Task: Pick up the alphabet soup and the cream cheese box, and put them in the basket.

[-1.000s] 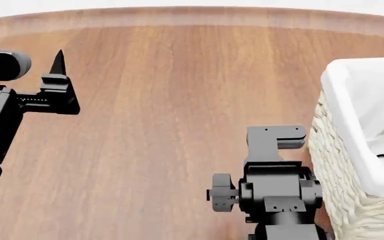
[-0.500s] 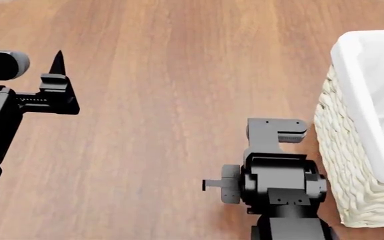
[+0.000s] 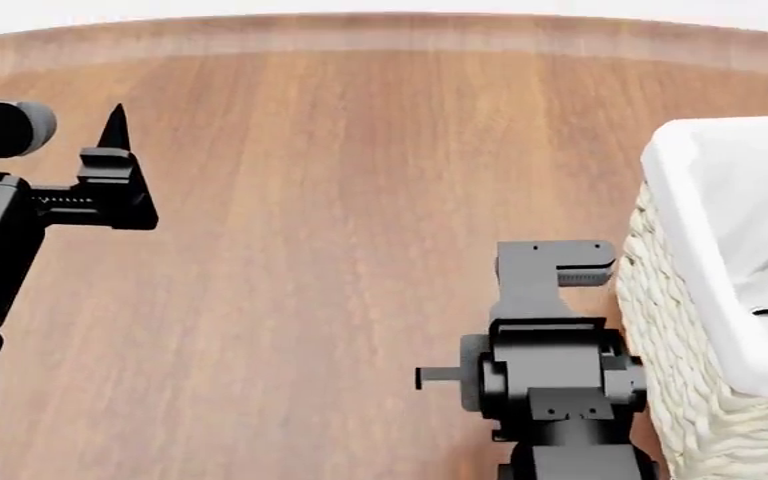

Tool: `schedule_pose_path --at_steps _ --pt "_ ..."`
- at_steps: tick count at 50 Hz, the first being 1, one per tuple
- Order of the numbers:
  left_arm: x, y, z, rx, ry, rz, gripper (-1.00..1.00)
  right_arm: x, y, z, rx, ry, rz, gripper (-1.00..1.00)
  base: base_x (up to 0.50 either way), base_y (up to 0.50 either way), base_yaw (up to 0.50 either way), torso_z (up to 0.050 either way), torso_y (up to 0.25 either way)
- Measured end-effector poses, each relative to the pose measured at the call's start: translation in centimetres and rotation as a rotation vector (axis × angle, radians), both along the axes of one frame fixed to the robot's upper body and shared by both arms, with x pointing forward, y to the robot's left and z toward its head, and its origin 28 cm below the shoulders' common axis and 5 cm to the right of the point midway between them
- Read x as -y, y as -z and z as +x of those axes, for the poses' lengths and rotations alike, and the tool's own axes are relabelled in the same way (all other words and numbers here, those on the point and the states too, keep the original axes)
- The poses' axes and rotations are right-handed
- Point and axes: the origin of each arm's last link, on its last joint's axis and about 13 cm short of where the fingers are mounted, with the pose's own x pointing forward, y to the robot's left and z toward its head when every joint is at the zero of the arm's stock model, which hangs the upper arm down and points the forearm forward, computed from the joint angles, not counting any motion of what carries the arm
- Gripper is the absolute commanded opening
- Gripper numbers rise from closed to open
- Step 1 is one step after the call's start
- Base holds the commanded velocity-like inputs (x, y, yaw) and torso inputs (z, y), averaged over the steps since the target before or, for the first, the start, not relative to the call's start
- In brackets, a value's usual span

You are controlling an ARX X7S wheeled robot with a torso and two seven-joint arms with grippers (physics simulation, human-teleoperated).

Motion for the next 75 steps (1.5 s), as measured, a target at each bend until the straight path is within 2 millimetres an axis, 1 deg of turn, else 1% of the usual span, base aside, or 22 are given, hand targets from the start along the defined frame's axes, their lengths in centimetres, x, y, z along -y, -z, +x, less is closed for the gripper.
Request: schedule_pose_path --at_steps 33,39,44,51,58,69,75 --pt "-0.1 0.0 -0.2 0.001 0.005 -0.001 1.0 -0.4 -0.8 0.4 0.041 -0.039 -0.03 -1.0 0.0 0.0 0.0 0.0 0.25" --pt "-0.1 -0.1 -0.2 0.001 -0.003 -0.004 1.0 -0.4 -1.3 0.7 0.061 -0.054 -0.025 -1.0 0.0 0.0 0.0 0.0 0.005" --pt "-0.1 -0.1 -0.2 0.002 -0.008 -0.003 1.0 -0.4 -2.8 1.2 0.105 -0.071 -0.016 -1.0 0.0 0.0 0.0 0.0 0.0" --pt "-0.1 -0.1 -0.2 0.003 -0.012 -0.002 1.0 -0.3 -6.1 2.1 0.181 -0.089 -0.008 -1.0 0.0 0.0 0.0 0.0 0.0" --pt "-0.1 0.0 -0.1 0.002 -0.016 -0.003 1.0 0.0 -9.1 2.3 0.246 -0.099 -0.005 -1.0 0.0 0.0 0.0 0.0 0.0" --pt "-0.1 0.0 -0.1 0.002 -0.018 -0.001 1.0 0.5 -12.2 2.2 0.317 -0.105 -0.001 -1.0 0.0 0.0 0.0 0.0 0.0" --pt "-0.1 0.1 -0.1 0.001 -0.019 0.0 1.0 1.4 -13.7 1.9 0.359 -0.07 -0.023 -1.0 0.0 0.0 0.0 0.0 0.0"
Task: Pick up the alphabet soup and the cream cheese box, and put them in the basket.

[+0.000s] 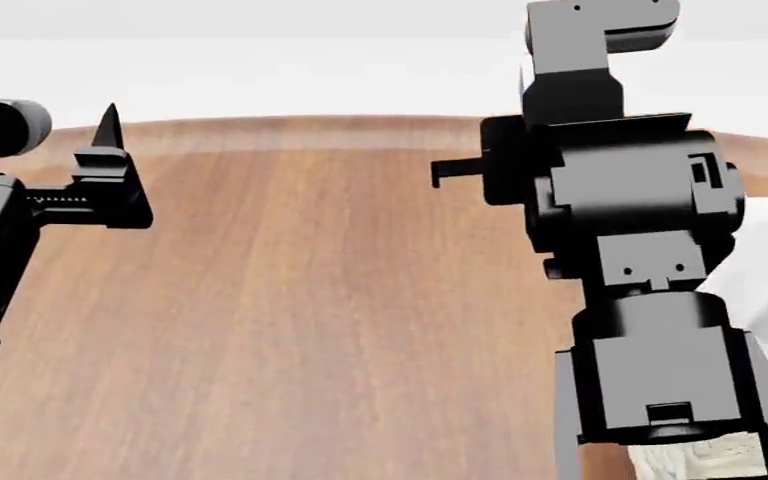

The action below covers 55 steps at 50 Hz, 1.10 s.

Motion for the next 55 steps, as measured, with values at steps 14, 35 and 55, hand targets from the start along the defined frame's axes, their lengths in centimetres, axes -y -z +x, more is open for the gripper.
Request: schedule_pose_path --at_steps 14,35,55 --pt "0.1 -0.2 0.0 0.004 0.001 0.002 1.0 3.7 -2.8 -1.5 0.071 0.177 -0.024 -1.0 0.0 0.0 0.0 0.0 0.0" --pt "-0.1 0.0 0.0 0.004 -0.001 0.006 1.0 8.1 -1.6 -3.6 0.071 0.37 0.012 -1.0 0.0 0.0 0.0 0.0 0.001" --pt "0.0 0.2 0.0 0.003 -0.002 0.013 1.0 10.7 2.5 -3.2 0.039 0.476 0.069 -1.0 0.0 0.0 0.0 0.0 0.001"
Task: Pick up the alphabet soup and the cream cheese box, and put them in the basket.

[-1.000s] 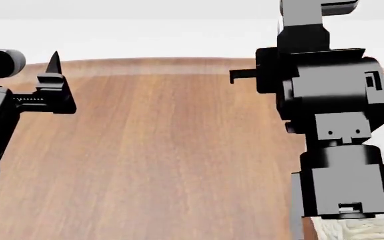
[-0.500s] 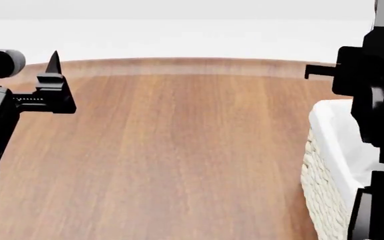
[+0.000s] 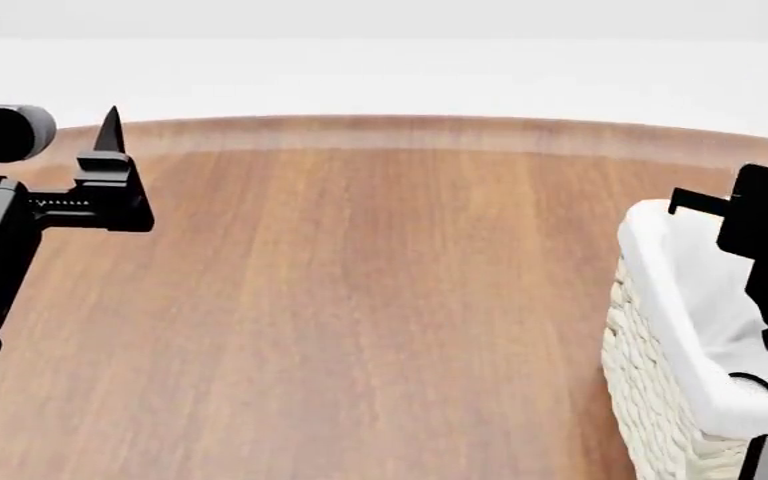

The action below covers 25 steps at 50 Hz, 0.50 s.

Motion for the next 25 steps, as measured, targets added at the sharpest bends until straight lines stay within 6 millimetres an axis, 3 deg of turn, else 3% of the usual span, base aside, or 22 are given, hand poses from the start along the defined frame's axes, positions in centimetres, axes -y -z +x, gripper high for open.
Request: schedule_pose_path --at_steps 14,15,25 --pt "0.0 0.1 0.1 -0.003 -0.003 0.002 1.0 0.9 2.3 1.1 -0.013 0.035 0.036 -1.0 0.0 0.0 0.0 0.0 0.0" --pt "0.0 0.2 0.1 -0.003 -0.003 0.002 1.0 1.0 2.5 1.1 -0.014 0.035 0.038 1.0 0.0 0.0 0.0 0.0 0.0" --pt "-0.1 0.3 0.2 -0.006 -0.005 0.003 1.0 1.0 2.6 1.3 -0.005 0.024 0.04 1.0 0.0 0.0 0.0 0.0 0.0"
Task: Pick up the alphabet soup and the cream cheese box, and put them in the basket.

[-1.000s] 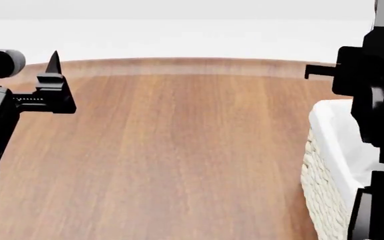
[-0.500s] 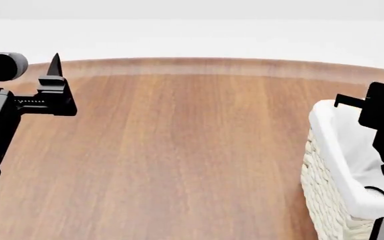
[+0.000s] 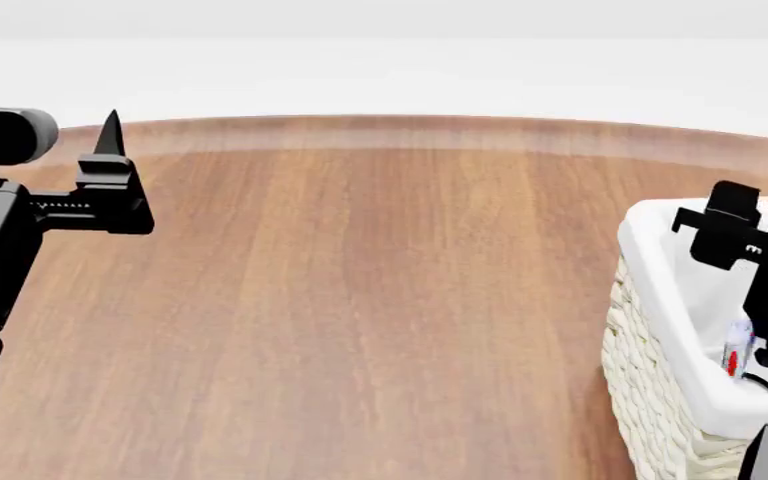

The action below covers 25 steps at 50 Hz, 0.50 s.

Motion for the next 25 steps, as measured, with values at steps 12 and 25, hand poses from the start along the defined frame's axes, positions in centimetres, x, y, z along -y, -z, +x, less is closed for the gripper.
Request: schedule_pose_path --at_steps 12,25 --pt "0.0 0.1 0.0 -0.002 -0.001 0.0 1.0 0.0 -0.2 -0.1 0.011 -0.002 -0.009 1.0 0.0 0.0 0.0 0.0 0.0" --pt "0.0 0.0 0.0 0.0 -0.003 -0.001 1.0 -0.6 -2.7 -0.6 0.117 -0.035 -0.049 1.0 0.0 0.0 0.0 0.0 0.001"
